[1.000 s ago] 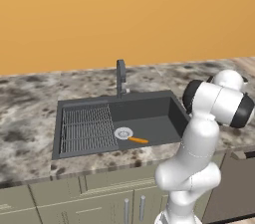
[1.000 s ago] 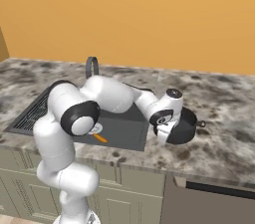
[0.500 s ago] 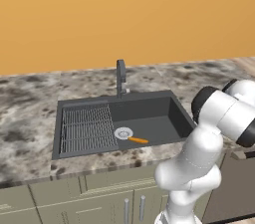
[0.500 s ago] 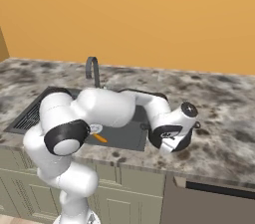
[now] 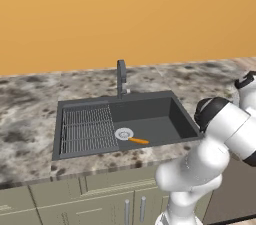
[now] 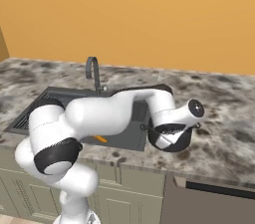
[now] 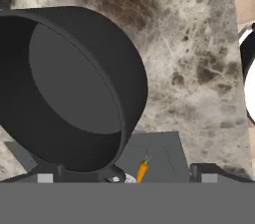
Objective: Dump the carrot from the pot into the sink. Then turn on the water and wash the carrot. Then turn off the water and put the carrot back in the pot.
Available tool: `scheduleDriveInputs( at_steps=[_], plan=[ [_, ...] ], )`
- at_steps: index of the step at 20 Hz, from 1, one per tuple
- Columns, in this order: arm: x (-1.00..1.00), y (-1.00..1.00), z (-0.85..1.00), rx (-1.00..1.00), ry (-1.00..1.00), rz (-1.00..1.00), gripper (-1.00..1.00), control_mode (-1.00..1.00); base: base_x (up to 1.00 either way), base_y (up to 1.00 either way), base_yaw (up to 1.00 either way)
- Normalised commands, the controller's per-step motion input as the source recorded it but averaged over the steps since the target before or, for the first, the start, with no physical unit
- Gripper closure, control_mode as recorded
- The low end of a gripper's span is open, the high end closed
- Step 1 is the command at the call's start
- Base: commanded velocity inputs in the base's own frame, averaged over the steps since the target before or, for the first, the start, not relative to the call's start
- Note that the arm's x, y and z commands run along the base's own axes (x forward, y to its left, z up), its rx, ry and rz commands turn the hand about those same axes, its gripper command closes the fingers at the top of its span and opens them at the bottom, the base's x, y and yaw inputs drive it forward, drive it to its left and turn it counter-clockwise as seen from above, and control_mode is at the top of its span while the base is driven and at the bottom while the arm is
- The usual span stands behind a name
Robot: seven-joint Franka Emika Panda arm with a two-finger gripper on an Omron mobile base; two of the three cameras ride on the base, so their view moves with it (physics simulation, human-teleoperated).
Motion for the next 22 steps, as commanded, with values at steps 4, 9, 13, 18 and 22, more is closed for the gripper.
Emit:
scheduleDriveInputs(
  at_steps=[4, 9, 13, 18, 22],
  plan=[
    [0.00, 0.38, 0.47, 0.07, -0.18, 0.11, -1.00, -1.00, 0.00, 0.00, 0.00],
    [0.00, 0.36, 0.33, 0.05, -0.16, 0.11, -1.00, -1.00, 0.00, 0.00, 0.00],
    [0.06, 0.33, 0.24, 0.08, -0.10, 0.14, -1.00, -1.00, 0.00, 0.00, 0.00],
    [0.16, 0.25, 0.17, 0.08, -0.07, 0.13, -1.00, -1.00, 0.00, 0.00, 0.00],
    [0.24, 0.09, 0.12, 0.11, -0.06, 0.12, -1.00, -1.00, 0.00, 0.00, 0.00]
  ],
)
